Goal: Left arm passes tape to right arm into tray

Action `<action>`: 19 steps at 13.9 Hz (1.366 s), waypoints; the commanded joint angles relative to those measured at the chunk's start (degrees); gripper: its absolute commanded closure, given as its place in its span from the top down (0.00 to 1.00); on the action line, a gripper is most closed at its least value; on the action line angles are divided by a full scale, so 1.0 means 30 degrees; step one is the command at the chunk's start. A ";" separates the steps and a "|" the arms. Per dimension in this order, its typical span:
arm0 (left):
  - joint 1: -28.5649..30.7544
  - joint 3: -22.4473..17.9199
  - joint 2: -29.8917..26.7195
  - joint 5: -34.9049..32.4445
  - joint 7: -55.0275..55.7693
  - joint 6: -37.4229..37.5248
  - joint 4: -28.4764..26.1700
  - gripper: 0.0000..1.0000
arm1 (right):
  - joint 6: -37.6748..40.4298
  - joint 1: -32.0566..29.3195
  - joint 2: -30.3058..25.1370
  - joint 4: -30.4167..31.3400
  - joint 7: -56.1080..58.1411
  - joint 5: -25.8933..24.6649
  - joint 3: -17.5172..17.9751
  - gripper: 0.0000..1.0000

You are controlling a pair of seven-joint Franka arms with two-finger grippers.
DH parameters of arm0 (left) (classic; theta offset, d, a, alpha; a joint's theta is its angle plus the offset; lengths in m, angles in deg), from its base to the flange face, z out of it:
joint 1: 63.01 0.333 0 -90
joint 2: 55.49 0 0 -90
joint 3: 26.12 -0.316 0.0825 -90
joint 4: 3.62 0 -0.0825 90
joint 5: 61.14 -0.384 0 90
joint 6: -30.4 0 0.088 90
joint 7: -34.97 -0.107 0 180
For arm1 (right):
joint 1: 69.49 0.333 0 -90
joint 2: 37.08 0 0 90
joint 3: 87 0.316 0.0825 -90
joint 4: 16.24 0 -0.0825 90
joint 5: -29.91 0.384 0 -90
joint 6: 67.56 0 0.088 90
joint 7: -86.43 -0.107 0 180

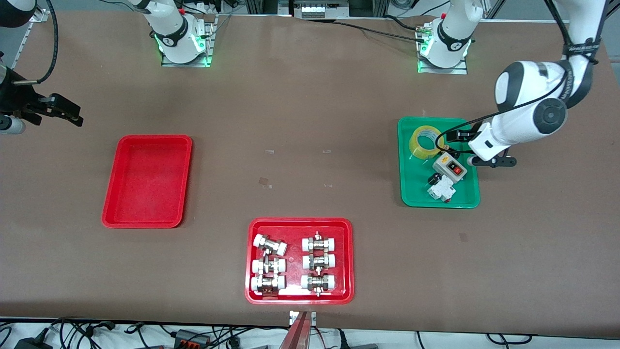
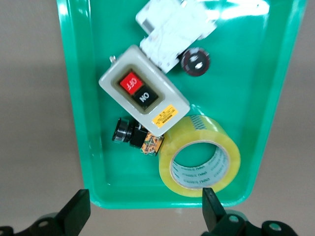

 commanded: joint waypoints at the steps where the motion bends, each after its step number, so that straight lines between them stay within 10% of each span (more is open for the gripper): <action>1: -0.0034 0.0862 0.0891 0.0366 0.1063 -0.1057 -0.0302 1.00 | 0.0142 -0.0161 0.0027 -0.0385 0.0108 0.0290 0.0220 1.00; 6: -0.0181 0.1189 0.1274 0.0366 0.1682 -0.3632 -0.2349 0.99 | 0.0055 -0.0161 0.0056 -0.0385 0.0137 0.0260 0.0220 1.00; 13: -0.0268 0.1335 0.1686 0.0366 0.2590 -0.5134 -0.3380 0.32 | 0.0230 -0.0278 0.0262 -0.0356 0.0108 0.0290 0.0190 1.00; 19: -0.0268 0.1364 0.0810 0.0337 0.2561 -0.4287 -0.3176 0.07 | 0.0172 -0.0161 0.0262 -0.0415 0.0108 0.0290 0.0219 1.00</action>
